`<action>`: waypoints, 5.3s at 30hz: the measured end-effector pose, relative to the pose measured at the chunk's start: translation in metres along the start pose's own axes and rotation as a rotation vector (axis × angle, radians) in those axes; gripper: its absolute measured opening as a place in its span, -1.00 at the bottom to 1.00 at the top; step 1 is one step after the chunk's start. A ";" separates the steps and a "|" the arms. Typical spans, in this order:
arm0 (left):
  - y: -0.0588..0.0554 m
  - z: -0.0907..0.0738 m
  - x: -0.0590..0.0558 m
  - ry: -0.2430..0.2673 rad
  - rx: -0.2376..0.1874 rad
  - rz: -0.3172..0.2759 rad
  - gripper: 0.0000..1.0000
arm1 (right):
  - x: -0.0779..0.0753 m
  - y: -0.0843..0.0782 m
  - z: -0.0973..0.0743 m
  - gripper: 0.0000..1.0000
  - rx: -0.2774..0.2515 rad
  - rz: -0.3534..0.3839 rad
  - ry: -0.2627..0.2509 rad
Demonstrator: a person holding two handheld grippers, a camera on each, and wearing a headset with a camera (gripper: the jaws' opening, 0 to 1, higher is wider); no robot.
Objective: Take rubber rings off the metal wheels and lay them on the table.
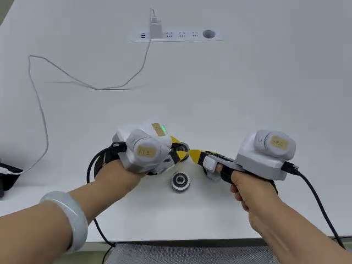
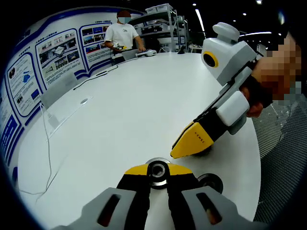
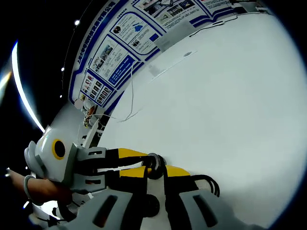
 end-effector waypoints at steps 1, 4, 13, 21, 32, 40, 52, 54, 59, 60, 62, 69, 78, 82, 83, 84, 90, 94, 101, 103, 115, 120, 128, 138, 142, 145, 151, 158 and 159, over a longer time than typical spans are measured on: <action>0.000 0.000 0.000 0.000 0.000 0.000 -0.75 | 0.000 0.000 0.002 -0.70 -0.003 0.015 0.000; 0.000 0.000 0.000 0.001 -0.001 0.000 -0.75 | 0.000 -0.001 0.004 -0.70 -0.002 0.029 0.005; 0.000 -0.001 0.000 0.001 -0.001 -0.001 -0.76 | -0.003 -0.002 0.010 -0.70 0.000 0.068 0.002; -0.002 -0.003 -0.001 -0.001 -0.006 -0.006 -0.76 | -0.007 -0.006 0.016 -0.69 -0.005 0.155 0.018; -0.002 -0.003 -0.001 0.000 -0.012 -0.011 -0.76 | -0.013 -0.009 0.019 -0.64 -0.021 0.293 0.048; -0.003 -0.003 -0.001 -0.003 -0.014 -0.010 -0.76 | -0.011 -0.010 0.020 -0.65 -0.027 0.327 0.063; -0.003 -0.003 -0.001 -0.004 -0.012 -0.005 -0.76 | -0.006 -0.008 0.016 -0.73 -0.016 0.263 0.058; -0.003 -0.003 -0.001 -0.004 -0.013 -0.006 -0.76 | -0.007 -0.008 0.016 -0.75 -0.016 0.261 0.055; -0.003 -0.003 0.000 -0.005 -0.013 -0.007 -0.76 | -0.010 -0.009 0.016 -0.84 -0.012 0.250 0.041; -0.003 -0.003 0.000 -0.005 -0.013 -0.006 -0.76 | -0.010 -0.008 0.016 -0.87 -0.012 0.251 0.036; -0.003 -0.003 -0.001 -0.006 -0.013 -0.007 -0.76 | -0.010 -0.008 0.015 -0.88 -0.011 0.245 0.041; -0.003 -0.003 -0.001 -0.006 -0.014 -0.009 -0.76 | -0.006 -0.004 0.013 -0.96 -0.017 0.227 0.059; -0.003 -0.003 -0.001 -0.007 -0.015 -0.010 -0.76 | -0.011 -0.008 0.010 -0.74 -0.019 0.275 0.046; -0.004 -0.004 -0.001 -0.007 -0.015 -0.011 -0.76 | -0.010 -0.011 0.013 -0.68 -0.014 0.305 0.053; -0.004 -0.004 -0.001 -0.006 -0.015 -0.010 -0.76 | -0.009 -0.012 0.013 -0.65 -0.023 0.325 0.059; -0.004 -0.004 -0.001 -0.007 -0.015 -0.011 -0.76 | -0.011 -0.013 0.015 -0.63 -0.029 0.353 0.061; -0.004 -0.004 -0.001 -0.007 -0.016 -0.012 -0.76 | -0.012 -0.013 0.018 -0.64 -0.032 0.362 0.070; -0.004 -0.004 -0.001 -0.007 -0.017 -0.013 -0.76 | -0.013 -0.013 0.018 -0.64 -0.037 0.383 0.083; -0.004 -0.004 -0.001 -0.008 -0.019 -0.011 -0.76 | -0.006 -0.012 0.013 -0.59 -0.025 0.334 0.120; -0.004 -0.004 -0.001 -0.008 -0.018 -0.008 -0.76 | -0.008 -0.013 0.013 -0.60 -0.029 0.346 0.124; -0.004 -0.005 -0.001 -0.009 -0.018 -0.010 -0.76 | -0.010 -0.018 0.014 -0.50 -0.062 0.452 0.125; -0.004 -0.005 -0.002 -0.007 -0.019 -0.017 -0.76 | -0.012 -0.020 0.016 -0.53 -0.075 0.489 0.128; -0.005 -0.005 -0.002 -0.007 -0.019 -0.019 -0.76 | -0.011 -0.011 0.016 -0.54 -0.140 0.619 0.178; -0.005 -0.004 -0.001 -0.010 -0.020 -0.020 -0.76 | -0.013 -0.010 0.015 -0.57 -0.133 0.627 0.169; -0.005 -0.004 -0.001 -0.010 -0.021 -0.020 -0.76 | -0.015 -0.011 0.013 -0.56 -0.125 0.651 0.164; -0.005 -0.004 -0.002 -0.010 -0.022 -0.022 -0.76 | -0.019 -0.014 0.013 -0.56 -0.127 0.691 0.159; -0.006 -0.005 -0.002 -0.010 -0.023 -0.023 -0.76 | -0.020 -0.014 0.015 -0.56 -0.109 0.701 0.168; -0.005 -0.004 -0.001 -0.012 -0.027 -0.027 -0.76 | -0.014 -0.016 0.016 -0.54 -0.010 0.492 0.179; -0.006 -0.004 -0.001 -0.014 -0.028 -0.028 -0.76 | -0.013 -0.016 0.016 -0.53 -0.006 0.509 0.187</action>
Point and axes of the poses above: the centre of the closed fingertips' face, and the gripper's own axes: z roughly forward along the fingers, x roughly to its left, y roughly out of its top, the point moved 8 cm from there along -z, roughly backward along the fingers, and after that the axes turned 4 degrees about y, right-handed, at the moved point
